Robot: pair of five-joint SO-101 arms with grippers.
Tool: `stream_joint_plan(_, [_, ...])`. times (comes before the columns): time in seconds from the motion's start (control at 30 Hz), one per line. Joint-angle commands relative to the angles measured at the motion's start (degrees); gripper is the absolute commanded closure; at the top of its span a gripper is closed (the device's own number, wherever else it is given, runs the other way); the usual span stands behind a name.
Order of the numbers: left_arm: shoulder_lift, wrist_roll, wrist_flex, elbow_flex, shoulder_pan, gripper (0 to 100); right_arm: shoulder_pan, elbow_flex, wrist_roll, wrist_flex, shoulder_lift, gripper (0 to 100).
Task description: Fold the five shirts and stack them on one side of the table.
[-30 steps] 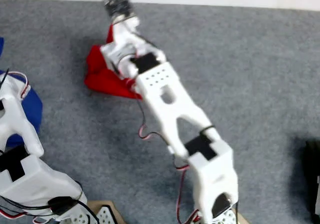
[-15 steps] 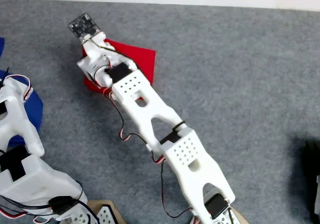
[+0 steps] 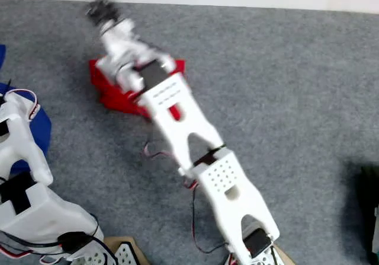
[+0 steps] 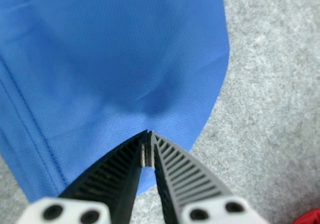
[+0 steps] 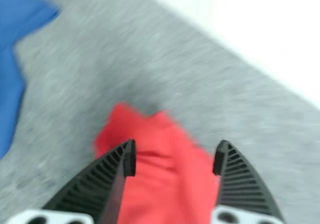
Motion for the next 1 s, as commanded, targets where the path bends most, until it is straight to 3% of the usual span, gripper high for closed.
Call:
stream_joint_plan(0.0, [-3.3, 0.3, -0.6, -0.6, 4.6, 99, 4.6, -17.5, 0.8, 13.8, -2.3, 80.9])
stream_joint_plan(0.1, [-3.6, 0.1, -0.9, -1.0, 10.5, 99, 7.1, -15.4, 0.5, 24.1, -6.9, 86.9])
stream_joint_plan(0.2, [-3.2, -1.7, -0.6, -4.5, 15.3, 99, 9.5, -15.3, 0.4, 28.3, -9.1, 99.8])
stream_joint_plan(0.5, [-0.1, -3.1, -4.7, -9.8, 24.7, 99, 12.8, -15.0, -7.9, 28.4, -6.1, 99.1])
stream_joint_plan(0.7, [11.9, -2.8, -5.7, -20.0, 24.5, 99, 9.3, -15.4, -9.8, 28.4, 2.7, 99.1])
stream_joint_plan(0.97, [24.6, -2.8, 0.4, -37.3, 24.8, 99, 6.4, -15.5, -9.7, 28.4, 9.6, 99.1])
